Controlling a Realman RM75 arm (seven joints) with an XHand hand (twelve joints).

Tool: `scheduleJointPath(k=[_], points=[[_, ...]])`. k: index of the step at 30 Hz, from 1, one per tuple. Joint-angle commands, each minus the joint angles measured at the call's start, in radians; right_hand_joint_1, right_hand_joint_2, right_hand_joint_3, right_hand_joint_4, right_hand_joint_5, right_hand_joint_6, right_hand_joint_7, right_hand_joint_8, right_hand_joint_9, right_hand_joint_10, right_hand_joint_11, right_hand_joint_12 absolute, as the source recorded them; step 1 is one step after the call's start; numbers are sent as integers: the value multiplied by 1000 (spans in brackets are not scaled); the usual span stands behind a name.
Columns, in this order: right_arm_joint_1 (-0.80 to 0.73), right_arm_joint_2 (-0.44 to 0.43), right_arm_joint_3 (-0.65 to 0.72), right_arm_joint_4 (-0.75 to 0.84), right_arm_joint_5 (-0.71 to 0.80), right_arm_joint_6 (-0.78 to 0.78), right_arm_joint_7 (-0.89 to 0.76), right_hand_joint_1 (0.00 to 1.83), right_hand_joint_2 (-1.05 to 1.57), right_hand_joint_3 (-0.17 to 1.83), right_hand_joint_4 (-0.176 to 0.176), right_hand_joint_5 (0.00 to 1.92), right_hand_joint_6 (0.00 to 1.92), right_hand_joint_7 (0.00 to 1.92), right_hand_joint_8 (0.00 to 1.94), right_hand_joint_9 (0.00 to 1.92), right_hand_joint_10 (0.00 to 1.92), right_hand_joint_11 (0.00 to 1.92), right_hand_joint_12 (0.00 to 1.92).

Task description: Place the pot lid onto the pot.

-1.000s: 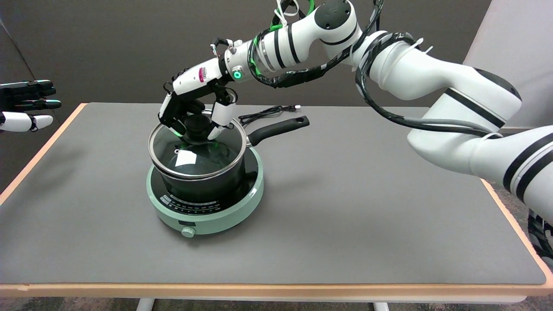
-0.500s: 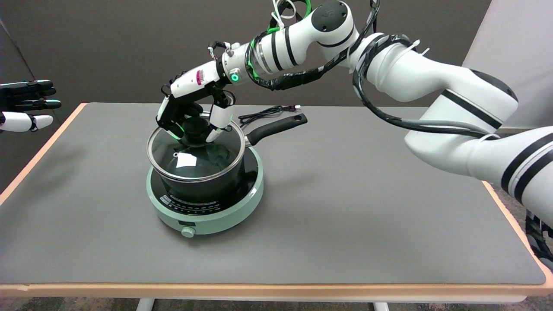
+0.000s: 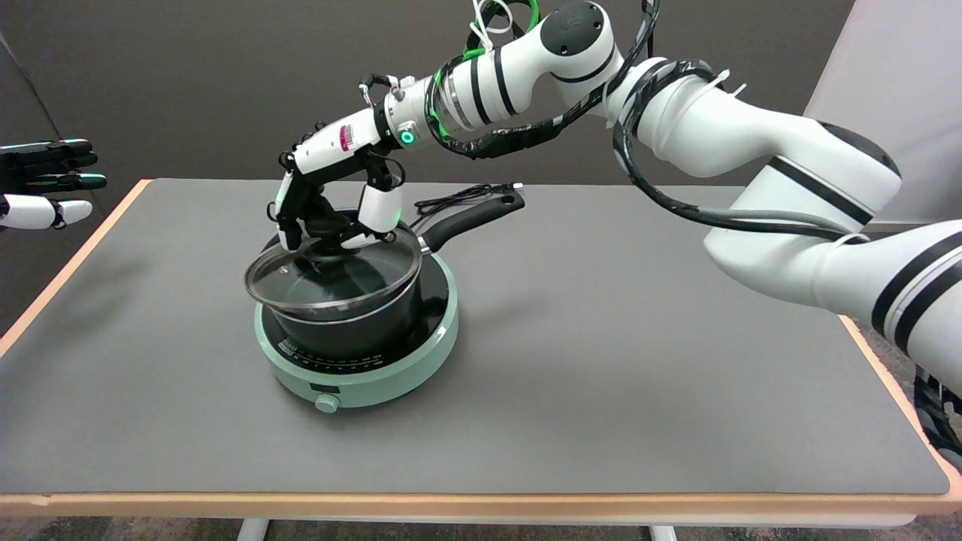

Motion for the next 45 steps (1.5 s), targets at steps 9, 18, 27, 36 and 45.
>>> scheduleJointPath(k=[9, 18, 27, 36, 45], points=[[-8, 17, 2, 14, 0, 8, 0, 1159, 664, 906, 106, 641, 335, 699, 271, 518, 881, -1, 1477], [-14, 30, 6, 26, 0, 7, 0, 1181, 626, 916, 100, 637, 322, 696, 266, 528, 848, -1, 1468], [-17, 80, 84, 109, -76, 5, 0, 1057, 531, 1084, 62, 482, 191, 469, 155, 428, 335, 182, 1082], [-37, 130, 149, 177, -84, -13, 0, 960, 432, 1078, 50, 380, 172, 327, 168, 333, 238, 282, 721], [-92, 187, 253, 304, -107, -29, 24, 740, 374, 903, 33, 267, 157, 173, 158, 160, 225, 178, 546]])
